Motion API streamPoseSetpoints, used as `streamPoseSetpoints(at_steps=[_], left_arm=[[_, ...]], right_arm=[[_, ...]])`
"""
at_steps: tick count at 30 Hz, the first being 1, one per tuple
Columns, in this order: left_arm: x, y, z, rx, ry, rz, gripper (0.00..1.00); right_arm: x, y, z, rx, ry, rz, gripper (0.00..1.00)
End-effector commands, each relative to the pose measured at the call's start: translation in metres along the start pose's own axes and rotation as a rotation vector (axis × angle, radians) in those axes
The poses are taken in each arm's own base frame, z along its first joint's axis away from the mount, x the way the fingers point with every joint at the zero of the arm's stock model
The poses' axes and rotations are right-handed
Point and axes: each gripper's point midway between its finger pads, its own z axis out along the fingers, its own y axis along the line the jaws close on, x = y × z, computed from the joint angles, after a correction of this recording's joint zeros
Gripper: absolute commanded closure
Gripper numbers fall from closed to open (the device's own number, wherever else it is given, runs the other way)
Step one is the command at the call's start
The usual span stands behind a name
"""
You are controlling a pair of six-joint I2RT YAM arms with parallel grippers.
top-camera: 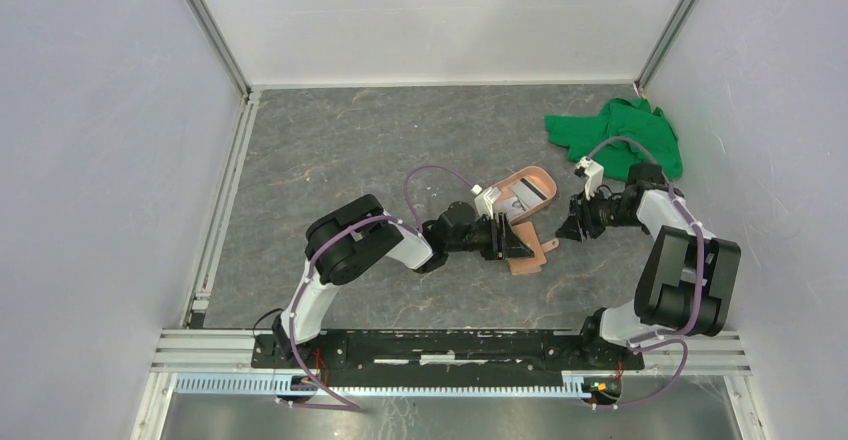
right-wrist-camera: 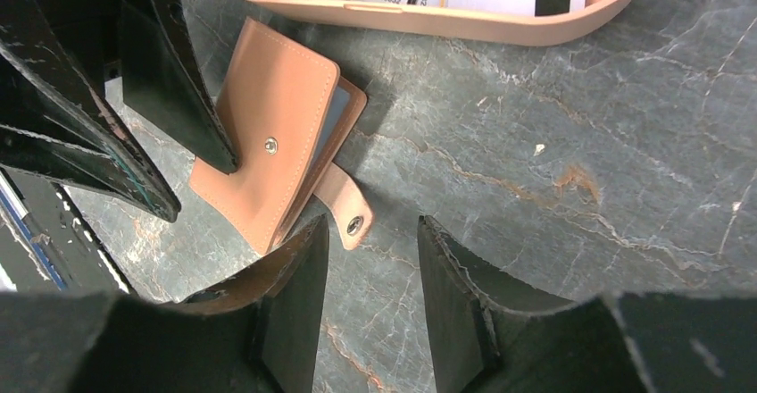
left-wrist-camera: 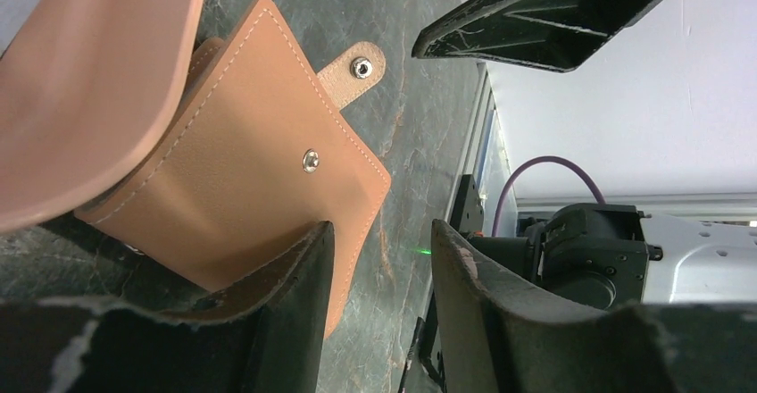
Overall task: Put the credit cards into the card holder
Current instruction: Close the card holder at the center of the board.
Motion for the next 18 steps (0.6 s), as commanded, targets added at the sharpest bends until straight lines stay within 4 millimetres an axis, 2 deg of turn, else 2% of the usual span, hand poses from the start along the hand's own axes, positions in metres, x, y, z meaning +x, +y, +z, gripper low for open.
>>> streamPoseSetpoints(at_steps=[1,18], left_arm=[[0.0,0.008,0.002,-0.05,0.006,0.05,0.48],[0.001,0.006,0.002,-0.045,0.008,0.054,0.49]], right_arm=[[0.002,-0.007,0.0,0.0,0.035,-0.01,0.53],[0.016,0.0,0.007,-0.079,0.075,0.048,0.65]])
